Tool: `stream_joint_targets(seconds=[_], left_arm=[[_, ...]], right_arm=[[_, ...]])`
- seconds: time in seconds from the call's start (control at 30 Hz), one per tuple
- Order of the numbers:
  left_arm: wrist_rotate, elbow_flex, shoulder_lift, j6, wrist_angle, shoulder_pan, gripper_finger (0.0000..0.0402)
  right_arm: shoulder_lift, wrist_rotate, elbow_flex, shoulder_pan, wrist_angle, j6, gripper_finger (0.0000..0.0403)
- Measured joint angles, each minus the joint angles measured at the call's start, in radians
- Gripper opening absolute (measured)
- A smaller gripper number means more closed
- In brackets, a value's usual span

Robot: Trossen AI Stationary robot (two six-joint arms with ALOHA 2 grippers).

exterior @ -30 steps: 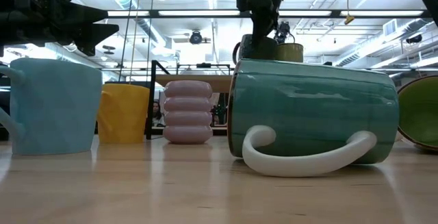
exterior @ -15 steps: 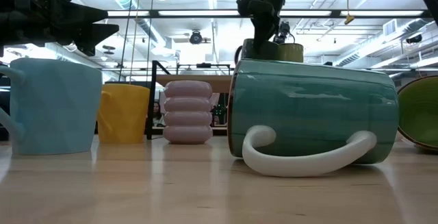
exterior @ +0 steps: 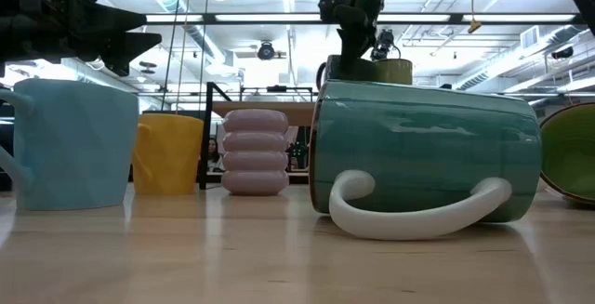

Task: Place coffee mugs
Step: Put the dark green mug on the shelf

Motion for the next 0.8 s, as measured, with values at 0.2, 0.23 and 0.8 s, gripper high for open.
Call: stream_joint_targets(seconds=[0.2,0.23,0.8], left_arm=[[0.000,0.000,0.000,0.000,-0.005,0.000,0.0238],[0.000,0.000,0.000,0.000,-0.005,0.000,0.0238],[0.000,0.000,0.000,0.000,-0.005,0.000,0.0238]], right_arm=[[0.000,0.025,0.000,-0.001,0.006,-0.014,0.0082],[0.000,0.031,0.000,-0.001,0.005,-0.015,0.0084],[0.000,0.089,0.000,-0.025,0.050,-0.015,0.0125]])
